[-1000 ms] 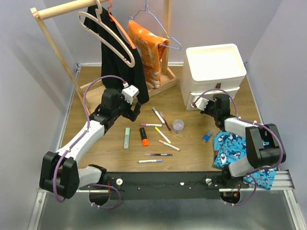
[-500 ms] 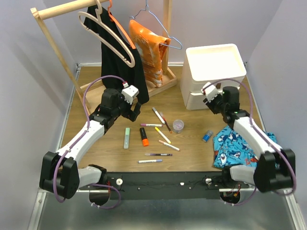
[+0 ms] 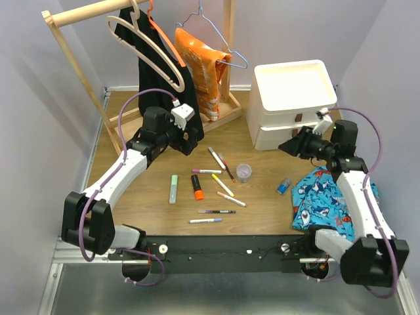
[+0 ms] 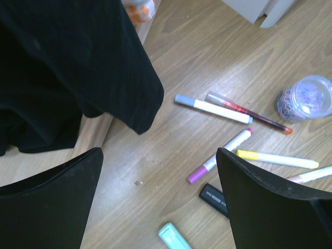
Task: Sort the stationery into containers
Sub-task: Open the drawer in the storage box.
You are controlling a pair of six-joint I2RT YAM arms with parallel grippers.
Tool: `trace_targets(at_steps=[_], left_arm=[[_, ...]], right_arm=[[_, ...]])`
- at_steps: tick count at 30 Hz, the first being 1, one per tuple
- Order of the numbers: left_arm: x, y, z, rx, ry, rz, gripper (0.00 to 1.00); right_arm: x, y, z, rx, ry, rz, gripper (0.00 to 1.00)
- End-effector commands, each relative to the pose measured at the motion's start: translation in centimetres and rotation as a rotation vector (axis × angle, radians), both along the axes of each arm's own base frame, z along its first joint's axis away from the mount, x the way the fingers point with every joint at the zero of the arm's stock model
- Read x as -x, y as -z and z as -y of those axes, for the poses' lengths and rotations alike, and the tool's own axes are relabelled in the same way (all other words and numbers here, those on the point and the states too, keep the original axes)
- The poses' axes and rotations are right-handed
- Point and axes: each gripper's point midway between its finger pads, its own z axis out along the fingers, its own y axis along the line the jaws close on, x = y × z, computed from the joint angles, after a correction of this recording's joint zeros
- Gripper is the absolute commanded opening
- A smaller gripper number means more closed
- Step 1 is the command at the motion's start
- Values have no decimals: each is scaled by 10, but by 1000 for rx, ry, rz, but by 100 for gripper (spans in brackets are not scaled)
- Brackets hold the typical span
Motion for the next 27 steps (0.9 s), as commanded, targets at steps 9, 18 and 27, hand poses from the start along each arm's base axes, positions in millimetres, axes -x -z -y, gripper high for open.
trace_targets(at_steps=[9, 18, 27], left_arm=[[-16, -3, 26, 63, 41, -117, 99], [-28, 5, 45, -25, 65, -106, 99], [-25, 10, 52, -88, 74, -94, 99]], right_arm=[[-15, 41, 111, -652, 73, -268, 50], [-30, 57, 119, -733, -92, -123, 54], [-43, 74, 112, -691, -146, -70, 56]])
